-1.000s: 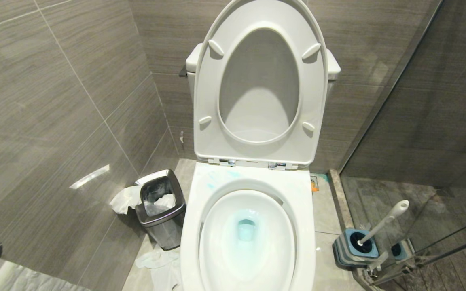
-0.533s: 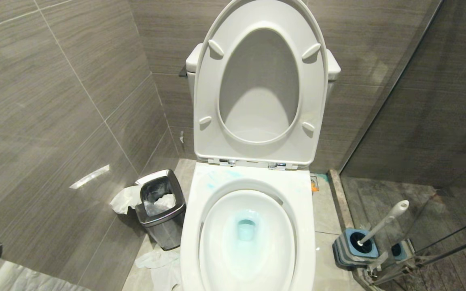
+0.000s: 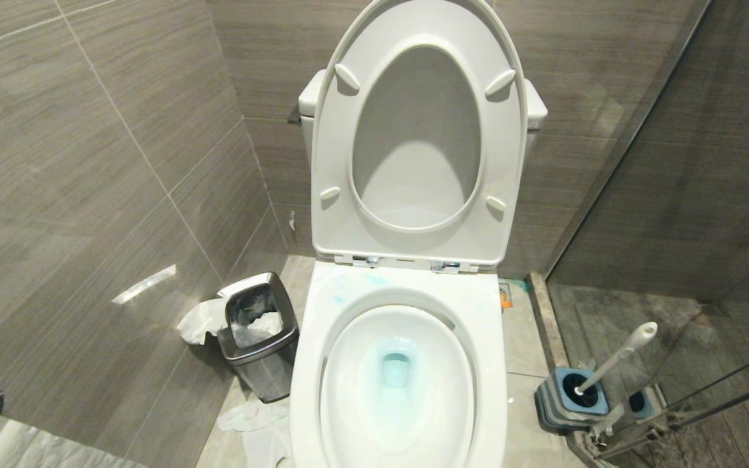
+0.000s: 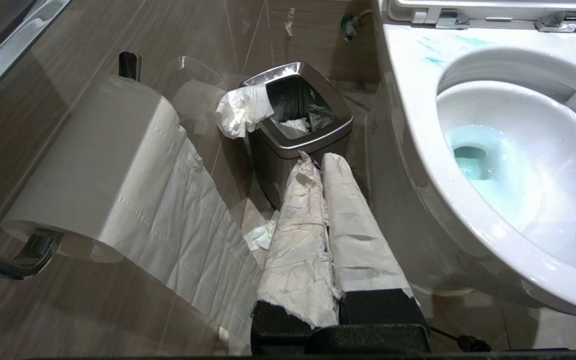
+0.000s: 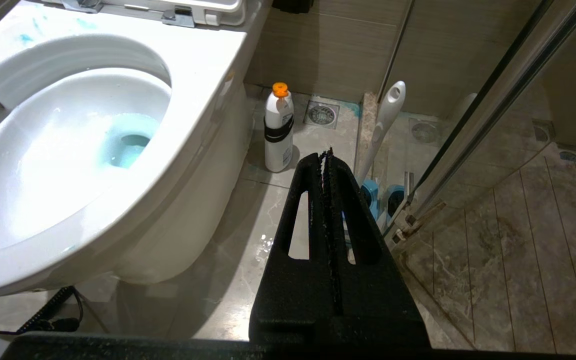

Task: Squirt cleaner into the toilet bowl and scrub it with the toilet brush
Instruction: Flush the toilet

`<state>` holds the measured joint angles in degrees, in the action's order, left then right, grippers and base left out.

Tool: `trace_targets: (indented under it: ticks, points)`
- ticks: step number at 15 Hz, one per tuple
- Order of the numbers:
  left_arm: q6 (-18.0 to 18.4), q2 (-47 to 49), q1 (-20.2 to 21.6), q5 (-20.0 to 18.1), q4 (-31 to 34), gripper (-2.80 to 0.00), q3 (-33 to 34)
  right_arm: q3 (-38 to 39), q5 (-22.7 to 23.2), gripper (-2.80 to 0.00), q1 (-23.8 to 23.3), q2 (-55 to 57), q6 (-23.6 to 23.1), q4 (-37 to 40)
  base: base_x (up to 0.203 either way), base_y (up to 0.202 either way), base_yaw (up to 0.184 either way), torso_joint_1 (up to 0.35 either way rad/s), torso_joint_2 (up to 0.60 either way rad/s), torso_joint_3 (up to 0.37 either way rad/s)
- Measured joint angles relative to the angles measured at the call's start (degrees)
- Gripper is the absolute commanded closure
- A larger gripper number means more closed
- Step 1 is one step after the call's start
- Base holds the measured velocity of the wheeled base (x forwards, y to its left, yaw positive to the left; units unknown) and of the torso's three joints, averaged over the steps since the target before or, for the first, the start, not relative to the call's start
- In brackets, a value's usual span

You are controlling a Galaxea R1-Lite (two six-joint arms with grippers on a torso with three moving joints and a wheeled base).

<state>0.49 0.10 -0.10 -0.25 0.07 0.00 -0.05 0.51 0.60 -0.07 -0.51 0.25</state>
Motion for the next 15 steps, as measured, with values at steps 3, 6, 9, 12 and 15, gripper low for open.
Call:
trace_targets:
  ticks: [3,6,9,12,15]
  points:
    - [0.0,0.0,0.0,0.0,0.1,0.0,0.0,0.0,0.0,0.0,0.0,0.0,0.0,0.0,0.0,0.0,0.0,0.0,0.0,0.0]
    - [0.8,0.0,0.1,-0.3,-0.5,0.0,-0.2,0.0,0.0,0.0,0.0,0.0,0.0,0.0,0.0,0.0,0.0,0.0,0.0,0.0]
    - [1.9,0.4,0.0,-2.1,0.8,0.0,-6.0,0.0,0.0,0.0,0.0,0.0,0.0,0.0,0.0,0.0,0.0,0.0,0.0,0.0]
    - [3.3,6.3,0.0,-5.4,2.4,0.0,-16.4,0.0,0.0,0.0,0.0,0.0,0.0,0.0,0.0,0.0,0.0,0.0,0.0,0.0]
    - [5.9,16.2,0.0,-8.7,2.6,0.0,-26.5,0.0,0.0,0.0,0.0,0.0,0.0,0.0,0.0,0.0,0.0,0.0,0.0,0.0]
